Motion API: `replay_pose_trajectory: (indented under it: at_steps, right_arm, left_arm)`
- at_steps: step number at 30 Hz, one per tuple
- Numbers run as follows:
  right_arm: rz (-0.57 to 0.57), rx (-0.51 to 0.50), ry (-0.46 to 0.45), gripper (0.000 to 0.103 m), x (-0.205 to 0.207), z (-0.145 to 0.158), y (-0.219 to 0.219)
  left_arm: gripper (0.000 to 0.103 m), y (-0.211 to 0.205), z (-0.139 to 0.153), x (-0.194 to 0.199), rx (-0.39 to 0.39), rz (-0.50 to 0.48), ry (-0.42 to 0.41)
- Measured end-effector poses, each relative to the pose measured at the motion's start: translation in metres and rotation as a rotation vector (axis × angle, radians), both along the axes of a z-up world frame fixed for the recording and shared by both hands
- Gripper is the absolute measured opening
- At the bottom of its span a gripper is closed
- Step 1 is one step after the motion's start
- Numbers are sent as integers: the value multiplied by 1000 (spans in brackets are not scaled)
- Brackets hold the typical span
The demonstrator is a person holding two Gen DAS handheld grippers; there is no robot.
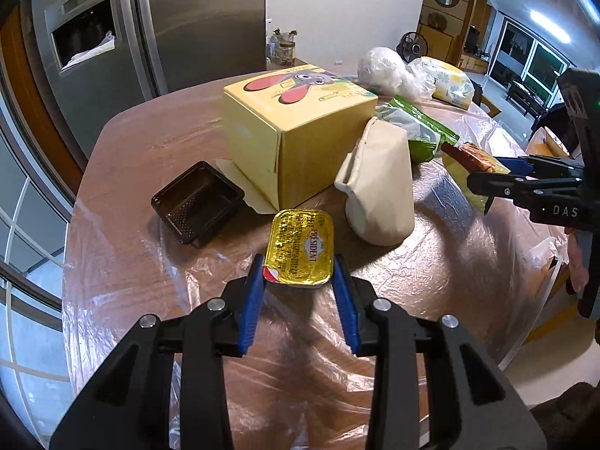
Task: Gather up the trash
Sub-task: 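Grasp the yellow biscuit wrapper with the right tool while the left grasps the gold butter tub, then carry the biscuit wrapper and butter tub down over the black bin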
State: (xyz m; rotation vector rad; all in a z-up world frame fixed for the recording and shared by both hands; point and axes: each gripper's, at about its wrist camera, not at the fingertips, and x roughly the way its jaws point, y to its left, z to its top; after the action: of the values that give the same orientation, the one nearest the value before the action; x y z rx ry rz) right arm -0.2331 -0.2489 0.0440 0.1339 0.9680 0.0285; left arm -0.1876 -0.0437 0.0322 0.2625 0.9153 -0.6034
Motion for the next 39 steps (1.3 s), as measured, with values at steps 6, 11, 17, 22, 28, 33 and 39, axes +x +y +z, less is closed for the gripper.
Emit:
replay_pose_trajectory:
  at_steps: [6, 11, 17, 22, 28, 33, 39]
  right_arm:
    - [-2, -2, 2, 56, -1, 1, -2]
    - [-2, -1, 1, 56, -5, 2, -3]
    - [6, 12, -19, 56, -15, 11, -7]
    - [18, 18, -39, 56, -23, 21, -10]
    - [28, 13, -56, 56, -29, 29, -11]
    - [32, 13, -54, 56, -31, 29, -11]
    - [40, 18, -53, 56, -38, 28, -11]
  left_arm:
    - [38, 2, 1, -3, -5, 13, -3]
    - [38, 4, 4, -7, -10, 18, -9]
    - [38, 5, 9, -15, -17, 14, -22]
    - [38, 5, 16, -23, -27, 5, -34]
    - [38, 3, 24, -31, -36, -5, -49]
    - [38, 0, 27, -36, -35, -13, -57]
    - [38, 3, 30, -46, -37, -15, -61]
